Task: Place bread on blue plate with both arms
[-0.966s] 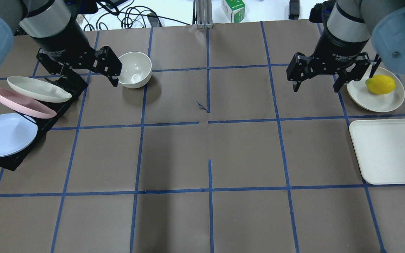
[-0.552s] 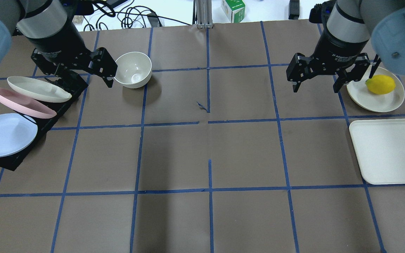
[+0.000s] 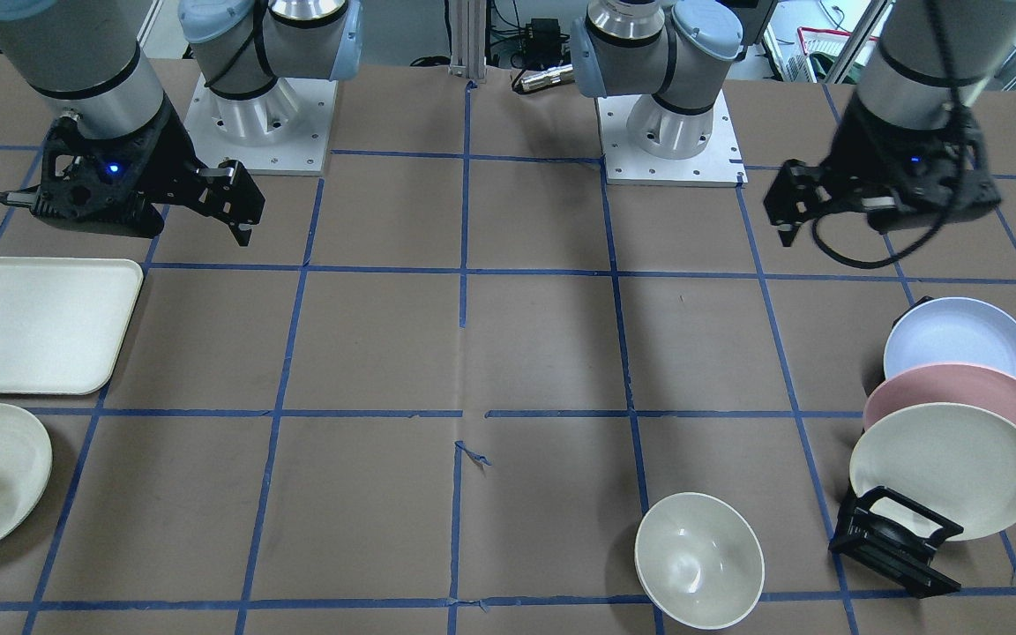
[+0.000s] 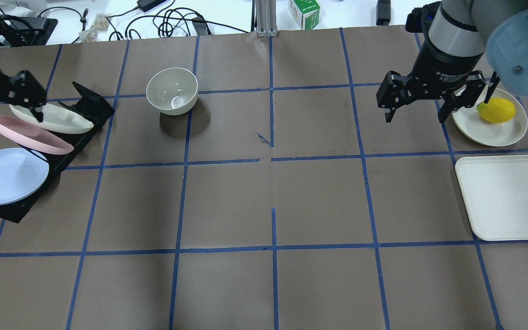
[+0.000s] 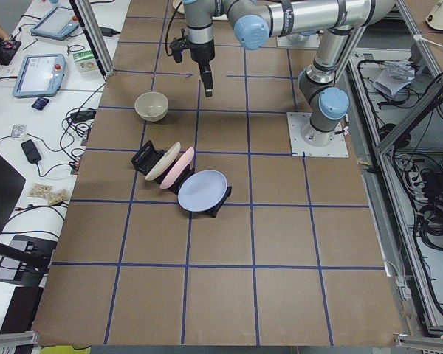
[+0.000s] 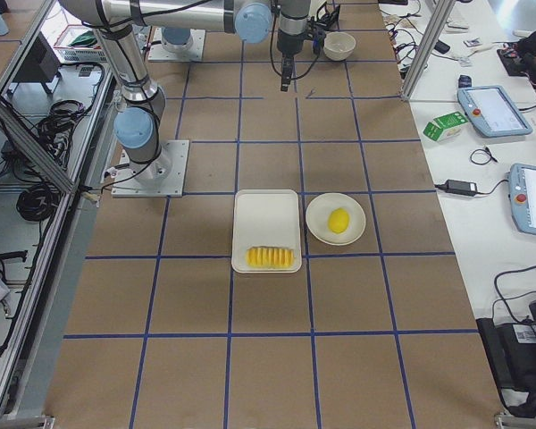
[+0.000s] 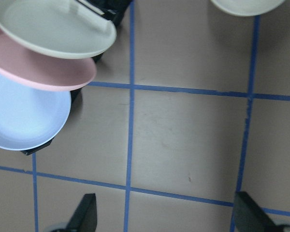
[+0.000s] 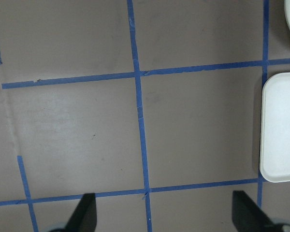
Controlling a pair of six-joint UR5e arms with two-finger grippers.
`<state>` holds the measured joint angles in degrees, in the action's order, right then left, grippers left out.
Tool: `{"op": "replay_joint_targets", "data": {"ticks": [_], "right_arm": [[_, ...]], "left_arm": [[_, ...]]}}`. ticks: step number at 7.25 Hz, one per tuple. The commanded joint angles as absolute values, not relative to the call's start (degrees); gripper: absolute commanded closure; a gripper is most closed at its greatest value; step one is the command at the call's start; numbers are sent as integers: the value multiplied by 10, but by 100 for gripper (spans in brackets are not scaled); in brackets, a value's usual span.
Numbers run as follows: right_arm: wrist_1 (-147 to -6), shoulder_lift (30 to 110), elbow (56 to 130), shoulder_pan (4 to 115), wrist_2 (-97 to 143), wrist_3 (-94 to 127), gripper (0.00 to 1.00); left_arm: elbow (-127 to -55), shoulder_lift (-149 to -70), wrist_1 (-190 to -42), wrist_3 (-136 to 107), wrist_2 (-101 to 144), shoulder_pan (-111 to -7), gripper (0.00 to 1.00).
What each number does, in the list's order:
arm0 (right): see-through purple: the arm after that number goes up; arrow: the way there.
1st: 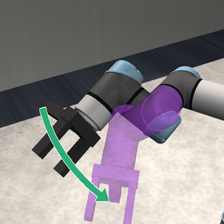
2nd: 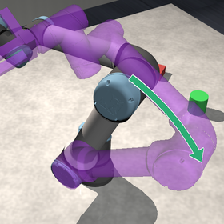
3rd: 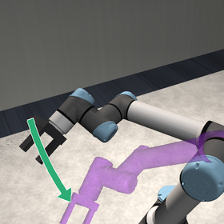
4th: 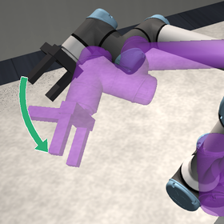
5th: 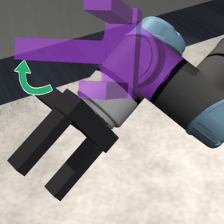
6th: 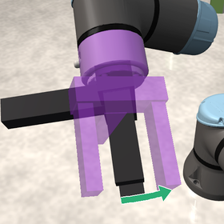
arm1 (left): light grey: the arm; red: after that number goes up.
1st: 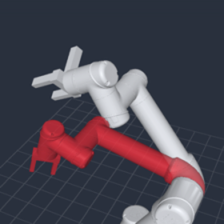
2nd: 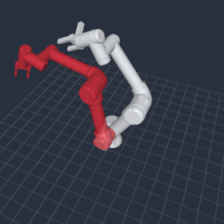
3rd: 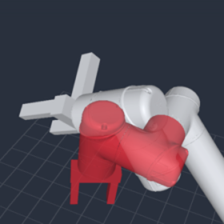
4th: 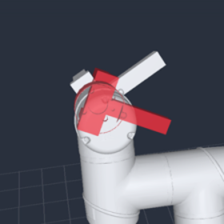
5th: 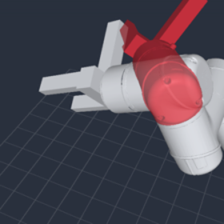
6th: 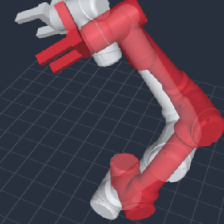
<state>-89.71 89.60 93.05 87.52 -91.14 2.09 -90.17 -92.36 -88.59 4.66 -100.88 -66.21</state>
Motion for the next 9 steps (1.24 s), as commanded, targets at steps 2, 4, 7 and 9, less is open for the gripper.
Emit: {"op": "replay_joint_targets", "data": {"ticks": [2, 4, 7, 9], "right_arm": [[-899, 896, 930, 785, -914, 11, 0], [-903, 889, 933, 692, -949, -16, 0], [-910, 851, 939, 595, -950, -103, 0], [-934, 818, 939, 543, -945, -155, 0]], "left_arm": [[-983, -985, -708, 44, -1007, -474, 0], [-994, -1032, -654, 51, -1012, -419, 0], [-991, -1092, -593, 46, -1006, -409, 0], [-994, -1106, -580, 46, -967, -409, 0]]}}
